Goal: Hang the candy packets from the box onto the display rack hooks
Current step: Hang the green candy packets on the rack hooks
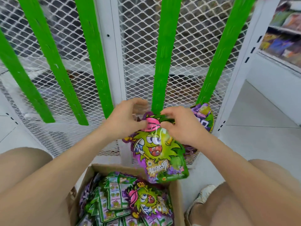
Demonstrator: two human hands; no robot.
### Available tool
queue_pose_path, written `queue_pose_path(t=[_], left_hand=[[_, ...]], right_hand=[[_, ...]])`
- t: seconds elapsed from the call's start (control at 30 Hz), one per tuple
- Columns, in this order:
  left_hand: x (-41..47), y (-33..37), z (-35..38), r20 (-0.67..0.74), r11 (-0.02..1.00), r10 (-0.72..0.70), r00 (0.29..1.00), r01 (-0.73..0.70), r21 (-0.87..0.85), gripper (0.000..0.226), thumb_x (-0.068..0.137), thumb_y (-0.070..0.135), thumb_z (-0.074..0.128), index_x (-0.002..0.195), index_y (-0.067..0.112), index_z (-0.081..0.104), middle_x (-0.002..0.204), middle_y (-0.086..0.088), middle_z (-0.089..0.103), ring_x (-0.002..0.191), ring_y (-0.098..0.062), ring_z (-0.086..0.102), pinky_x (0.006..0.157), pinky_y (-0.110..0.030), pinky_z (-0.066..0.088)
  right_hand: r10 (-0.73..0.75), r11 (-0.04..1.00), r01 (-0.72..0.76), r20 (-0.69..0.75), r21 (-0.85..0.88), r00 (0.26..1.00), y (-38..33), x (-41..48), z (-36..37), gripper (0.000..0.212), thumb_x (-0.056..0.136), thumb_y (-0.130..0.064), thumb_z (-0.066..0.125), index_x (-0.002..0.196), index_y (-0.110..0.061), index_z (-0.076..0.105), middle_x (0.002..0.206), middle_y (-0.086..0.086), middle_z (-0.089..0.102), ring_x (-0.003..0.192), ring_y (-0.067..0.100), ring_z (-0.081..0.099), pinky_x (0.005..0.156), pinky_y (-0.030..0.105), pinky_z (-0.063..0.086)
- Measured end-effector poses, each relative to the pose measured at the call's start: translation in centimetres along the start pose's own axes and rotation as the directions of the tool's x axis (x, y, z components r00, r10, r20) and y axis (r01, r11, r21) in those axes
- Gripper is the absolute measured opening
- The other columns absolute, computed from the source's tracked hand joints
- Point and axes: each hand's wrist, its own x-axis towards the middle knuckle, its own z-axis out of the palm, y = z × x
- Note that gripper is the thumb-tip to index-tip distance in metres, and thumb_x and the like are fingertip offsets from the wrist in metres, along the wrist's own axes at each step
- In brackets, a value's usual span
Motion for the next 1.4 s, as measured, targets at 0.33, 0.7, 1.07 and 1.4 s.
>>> queue_pose_path(t=[0.33,0.7,1.07,1.4], left_hand=[[3.3,0.5,4.0,-0.094,0.983,-0.127,0.987,0.113,-0.147,0.045,0.075,0.027,0.072,0.120,0.024,0.063,0.108,0.007,0.069,0.100,-0.009,0.066,0.087,-0.025,0.053],[3.1,0.4,4.9,0.027,0.990,-0.070,0.997,0.073,-0.122,0.036,0.103,0.044,0.062,0.090,0.011,0.071,0.079,-0.001,0.069,0.071,-0.005,0.057,0.076,-0.034,0.045],[1.4,0.6,2.6,0.153,0.930,-0.194,0.969,0.232,-0.287,0.020,0.103,0.045,0.061,0.090,0.037,0.073,0.093,0.031,0.072,0.097,0.009,0.065,0.094,-0.018,0.047],[0.6,0.4,1.4,0.230,0.900,-0.144,0.962,0.224,-0.374,0.027,0.104,0.038,0.063,0.097,0.019,0.081,0.093,-0.001,0.082,0.087,-0.014,0.078,0.077,-0.023,0.055]], right_hand=[[0.119,0.976,-0.160,-0.254,-0.148,0.960,1.6,2.5,-0.9,0.017,0.087,-0.029,0.063,0.096,-0.018,0.071,0.068,0.003,0.067,0.062,0.026,0.062,0.061,0.039,0.058],[0.102,0.989,-0.099,0.027,-0.113,0.994,3.3,1.0,-1.1,0.011,0.097,-0.028,0.071,0.099,-0.020,0.077,0.083,0.006,0.073,0.082,0.024,0.068,0.066,0.031,0.048],[0.150,0.970,-0.105,-0.196,0.221,0.969,1.5,0.1,1.4,0.030,0.092,-0.040,0.074,0.083,-0.011,0.077,0.078,0.009,0.076,0.082,0.027,0.071,0.074,0.039,0.056],[0.195,0.940,-0.117,-0.225,0.321,0.955,1.3,0.8,2.6,0.041,0.092,-0.043,0.068,0.070,-0.008,0.067,0.052,0.009,0.056,0.048,0.015,0.040,0.051,0.030,0.030]])
